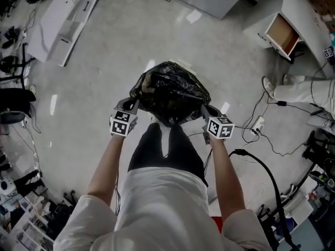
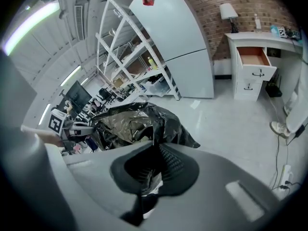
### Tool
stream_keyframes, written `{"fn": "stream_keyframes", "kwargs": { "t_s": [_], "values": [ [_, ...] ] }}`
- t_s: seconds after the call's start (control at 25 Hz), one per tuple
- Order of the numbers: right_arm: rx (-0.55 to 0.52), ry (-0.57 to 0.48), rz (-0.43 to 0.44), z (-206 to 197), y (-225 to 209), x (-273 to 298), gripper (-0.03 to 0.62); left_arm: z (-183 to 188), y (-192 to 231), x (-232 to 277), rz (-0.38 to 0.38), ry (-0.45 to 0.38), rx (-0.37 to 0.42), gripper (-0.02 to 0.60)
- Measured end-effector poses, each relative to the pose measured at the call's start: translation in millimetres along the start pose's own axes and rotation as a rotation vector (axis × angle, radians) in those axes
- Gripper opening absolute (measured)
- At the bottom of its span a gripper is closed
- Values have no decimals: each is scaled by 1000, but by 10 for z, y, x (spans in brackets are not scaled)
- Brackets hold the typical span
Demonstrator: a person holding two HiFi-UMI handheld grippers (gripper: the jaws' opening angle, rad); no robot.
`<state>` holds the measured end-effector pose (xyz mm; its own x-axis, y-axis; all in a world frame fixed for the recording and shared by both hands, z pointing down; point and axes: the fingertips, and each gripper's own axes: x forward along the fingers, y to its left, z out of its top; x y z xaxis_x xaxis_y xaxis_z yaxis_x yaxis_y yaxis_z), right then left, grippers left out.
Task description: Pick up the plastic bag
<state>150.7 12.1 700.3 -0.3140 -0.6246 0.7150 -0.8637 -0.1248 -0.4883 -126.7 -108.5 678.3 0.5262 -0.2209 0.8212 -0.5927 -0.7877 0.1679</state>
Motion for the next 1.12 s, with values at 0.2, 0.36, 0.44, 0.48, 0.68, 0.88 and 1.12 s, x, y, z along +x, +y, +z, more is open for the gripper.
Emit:
{"fn": "stream_keyframes", "kwargs": {
  "t_s": [0.2, 0.36, 0.44, 0.48, 0.68, 0.88, 1.12],
  "values": [
    [-31, -24, 19, 211, 173, -444, 2, 179, -139, -449, 16, -18, 31, 6],
    [-70, -52, 52, 412, 360, -767, 2, 391, -250, -763, 25, -56, 20, 6],
    [-84, -70, 68, 507, 448, -934, 2, 488, -339, -899, 27, -71, 17, 6],
    [-88, -80, 76, 549, 488, -1016, 2, 529, -399, -969, 25, -73, 14, 6],
    [-103, -135, 117, 738, 688, -1330, 2, 687, -608, -1264, 25, -116, -3, 6],
    [-132, -181, 164, 845, 936, -1614, 2, 745, -760, -1615, 49, -190, -11, 5],
    [-143, -251, 183, 927, 1112, -1970, 2, 777, -921, -2117, 71, -267, 19, 6]
  ]
}}
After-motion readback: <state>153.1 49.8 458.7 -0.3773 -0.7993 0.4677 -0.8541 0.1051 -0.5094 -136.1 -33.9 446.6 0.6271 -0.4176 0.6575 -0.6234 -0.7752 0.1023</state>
